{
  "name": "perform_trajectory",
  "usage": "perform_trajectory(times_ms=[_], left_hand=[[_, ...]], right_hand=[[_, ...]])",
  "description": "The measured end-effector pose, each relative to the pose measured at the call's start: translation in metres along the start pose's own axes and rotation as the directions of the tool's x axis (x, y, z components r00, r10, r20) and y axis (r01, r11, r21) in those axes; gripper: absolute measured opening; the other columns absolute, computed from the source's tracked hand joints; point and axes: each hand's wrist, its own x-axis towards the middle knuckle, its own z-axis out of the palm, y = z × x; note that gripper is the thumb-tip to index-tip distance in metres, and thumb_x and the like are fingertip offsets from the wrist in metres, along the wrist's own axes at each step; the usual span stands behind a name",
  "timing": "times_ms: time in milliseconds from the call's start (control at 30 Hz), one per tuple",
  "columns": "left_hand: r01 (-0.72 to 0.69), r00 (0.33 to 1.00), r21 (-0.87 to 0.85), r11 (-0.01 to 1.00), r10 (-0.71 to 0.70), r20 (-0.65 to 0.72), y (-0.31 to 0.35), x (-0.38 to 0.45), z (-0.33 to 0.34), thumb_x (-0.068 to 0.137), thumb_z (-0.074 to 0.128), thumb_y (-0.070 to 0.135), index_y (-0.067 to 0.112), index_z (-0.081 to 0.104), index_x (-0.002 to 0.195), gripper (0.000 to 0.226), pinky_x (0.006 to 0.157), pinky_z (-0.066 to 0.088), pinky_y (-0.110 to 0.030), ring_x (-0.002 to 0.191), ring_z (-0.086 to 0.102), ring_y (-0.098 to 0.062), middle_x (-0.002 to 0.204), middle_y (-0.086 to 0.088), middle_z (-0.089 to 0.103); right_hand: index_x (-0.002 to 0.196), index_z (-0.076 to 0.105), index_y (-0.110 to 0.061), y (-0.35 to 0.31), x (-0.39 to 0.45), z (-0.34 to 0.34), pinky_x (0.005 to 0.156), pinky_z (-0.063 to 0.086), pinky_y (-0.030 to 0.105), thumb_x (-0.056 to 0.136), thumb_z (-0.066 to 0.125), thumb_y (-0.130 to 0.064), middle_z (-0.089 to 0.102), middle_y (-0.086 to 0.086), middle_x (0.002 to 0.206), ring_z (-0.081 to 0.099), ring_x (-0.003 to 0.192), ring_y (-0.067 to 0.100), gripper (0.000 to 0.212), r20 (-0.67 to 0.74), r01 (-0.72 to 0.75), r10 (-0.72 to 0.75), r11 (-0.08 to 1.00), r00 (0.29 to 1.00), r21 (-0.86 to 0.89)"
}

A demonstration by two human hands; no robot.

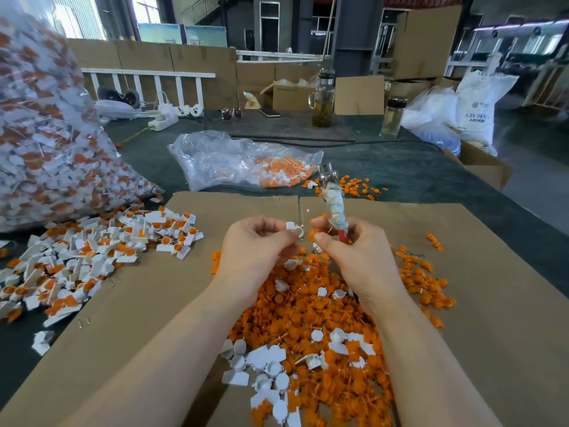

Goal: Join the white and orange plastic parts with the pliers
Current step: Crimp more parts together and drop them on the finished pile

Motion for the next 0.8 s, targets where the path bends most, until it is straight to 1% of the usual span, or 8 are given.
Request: perform_trajectory(times_ms=[67,167,233,300,367,467,567,800], left_hand=[[0.000,1.000,-0.036,0.999,-0.001,-0.005,-0.002,0.000,0.001,0.083,0.076,0.008,0.008,0.068,0.083,0.008,0.068,0.061,-0.027,0.069,0.074,-0.016,0.070,-0.006,0.075],[-0.041,0.999,-0.035,0.999,0.041,-0.014,-0.005,-0.001,0.001,0.084,0.076,0.010,0.009,0.067,0.082,0.009,0.072,0.061,-0.030,0.074,0.075,-0.018,0.072,-0.005,0.075],[-0.069,0.997,-0.022,0.997,0.068,-0.023,-0.005,-0.001,0.002,0.084,0.077,0.012,0.010,0.067,0.081,0.010,0.071,0.061,-0.029,0.075,0.075,-0.017,0.073,-0.003,0.075],[-0.077,0.997,-0.040,0.996,0.076,-0.030,-0.005,-0.002,0.004,0.083,0.076,0.010,0.010,0.067,0.081,0.010,0.070,0.060,-0.028,0.074,0.074,-0.018,0.071,-0.004,0.074],[-0.077,0.997,-0.083,0.994,0.074,-0.036,-0.005,-0.003,0.007,0.083,0.075,0.007,0.007,0.067,0.085,0.008,0.067,0.060,-0.026,0.069,0.073,-0.017,0.072,-0.007,0.074],[-0.081,0.996,-0.156,0.984,0.073,-0.056,-0.004,-0.004,0.010,0.084,0.073,0.002,0.005,0.069,0.090,0.008,0.062,0.059,-0.023,0.065,0.072,-0.015,0.074,-0.011,0.074],[-0.094,0.994,-0.182,0.979,0.084,-0.065,-0.004,-0.005,0.011,0.083,0.074,0.004,0.006,0.071,0.088,0.007,0.062,0.059,-0.023,0.068,0.074,-0.018,0.072,-0.010,0.075],[-0.100,0.994,-0.199,0.975,0.089,-0.065,-0.004,-0.005,0.011,0.082,0.076,0.004,0.008,0.072,0.081,0.006,0.060,0.056,-0.021,0.071,0.075,-0.019,0.072,-0.009,0.075]], right_hand=[[0.092,0.070,-0.035,0.000,0.000,0.002,0.060,0.045,0.005,0.085,0.074,-0.017,0.068,-0.020,0.081,0.062,0.077,-0.011,0.020,-0.031,0.025,-0.026,1.000,0.999,-0.009],[0.088,0.068,-0.033,0.000,0.000,0.006,0.060,0.048,0.011,0.082,0.076,-0.018,0.069,-0.012,0.079,0.064,0.075,-0.006,0.017,-0.107,0.036,-0.036,0.999,0.994,-0.002],[0.085,0.068,-0.033,-0.001,0.000,0.008,0.059,0.050,0.014,0.082,0.077,-0.019,0.069,-0.013,0.076,0.064,0.073,-0.004,0.017,-0.138,0.054,-0.052,0.999,0.989,0.006],[0.083,0.067,-0.034,-0.001,-0.001,0.009,0.058,0.046,0.008,0.082,0.076,-0.018,0.068,-0.019,0.073,0.062,0.070,-0.008,0.019,-0.156,0.092,-0.089,0.996,0.984,0.011],[0.085,0.068,-0.034,-0.001,-0.001,0.009,0.058,0.044,0.006,0.084,0.075,-0.017,0.068,-0.018,0.075,0.060,0.069,-0.009,0.019,-0.156,0.115,-0.113,0.993,0.981,0.005],[0.092,0.069,-0.032,0.000,-0.002,0.010,0.063,0.046,0.007,0.085,0.073,-0.016,0.069,-0.015,0.083,0.063,0.075,-0.006,0.018,-0.167,0.139,-0.139,0.990,0.976,-0.009],[0.096,0.069,-0.026,0.001,-0.001,0.011,0.068,0.048,0.009,0.084,0.074,-0.018,0.069,-0.013,0.087,0.064,0.082,-0.004,0.016,-0.197,0.154,-0.157,0.988,0.968,-0.028],[0.097,0.071,-0.017,0.000,-0.001,0.011,0.061,0.044,0.008,0.083,0.076,-0.020,0.060,-0.022,0.065,0.059,0.067,-0.007,0.015,-0.191,0.215,-0.244,0.963,0.951,-0.161]])
